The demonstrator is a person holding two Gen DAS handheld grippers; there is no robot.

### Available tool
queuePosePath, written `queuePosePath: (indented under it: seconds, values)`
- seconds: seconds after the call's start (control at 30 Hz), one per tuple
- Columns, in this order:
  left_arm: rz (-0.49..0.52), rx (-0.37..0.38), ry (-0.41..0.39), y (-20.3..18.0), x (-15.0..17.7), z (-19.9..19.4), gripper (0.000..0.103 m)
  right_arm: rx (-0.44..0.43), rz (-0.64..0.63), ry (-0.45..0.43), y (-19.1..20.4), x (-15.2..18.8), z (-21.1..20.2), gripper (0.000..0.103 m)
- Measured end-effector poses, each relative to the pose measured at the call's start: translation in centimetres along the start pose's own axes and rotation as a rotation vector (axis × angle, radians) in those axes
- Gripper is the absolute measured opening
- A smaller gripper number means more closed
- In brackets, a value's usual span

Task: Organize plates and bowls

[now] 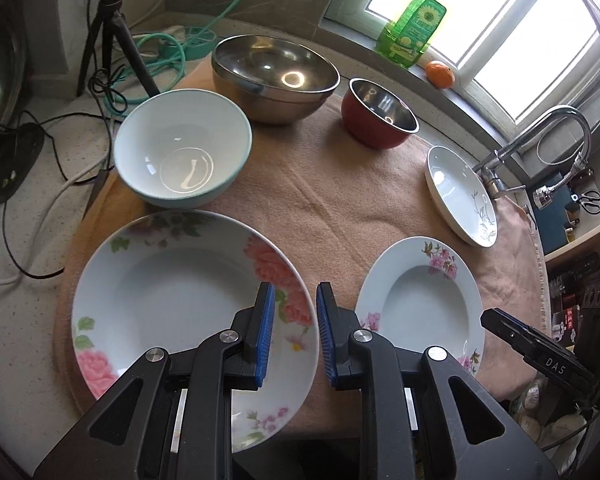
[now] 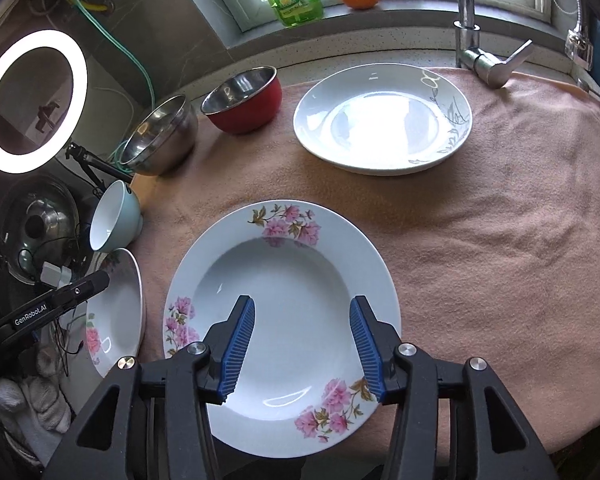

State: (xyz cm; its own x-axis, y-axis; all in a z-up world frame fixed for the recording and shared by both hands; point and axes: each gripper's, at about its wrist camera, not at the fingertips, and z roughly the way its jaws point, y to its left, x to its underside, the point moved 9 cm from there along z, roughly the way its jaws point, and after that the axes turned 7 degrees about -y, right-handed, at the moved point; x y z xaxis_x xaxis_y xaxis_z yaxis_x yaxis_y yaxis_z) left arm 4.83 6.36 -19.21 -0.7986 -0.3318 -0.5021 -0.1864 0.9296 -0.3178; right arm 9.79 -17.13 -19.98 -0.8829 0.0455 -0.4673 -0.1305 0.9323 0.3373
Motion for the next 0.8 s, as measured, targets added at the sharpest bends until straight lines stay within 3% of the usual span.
queuePosePath:
  seconds: [0.6, 0.8]
  values:
    - [-0.187, -0.170, -0.072, 10.7, 2.0, -4.1, 0.020, -0.138, -0.235, 0.076, 11.7, 0.4, 4.7, 0.045]
    - [-0.240, -0.189, -0.063, 13.1, 3.3, -4.4, 0.020, -0.164, -0.271, 0.125, 14.0, 1.3, 6.6, 0.036]
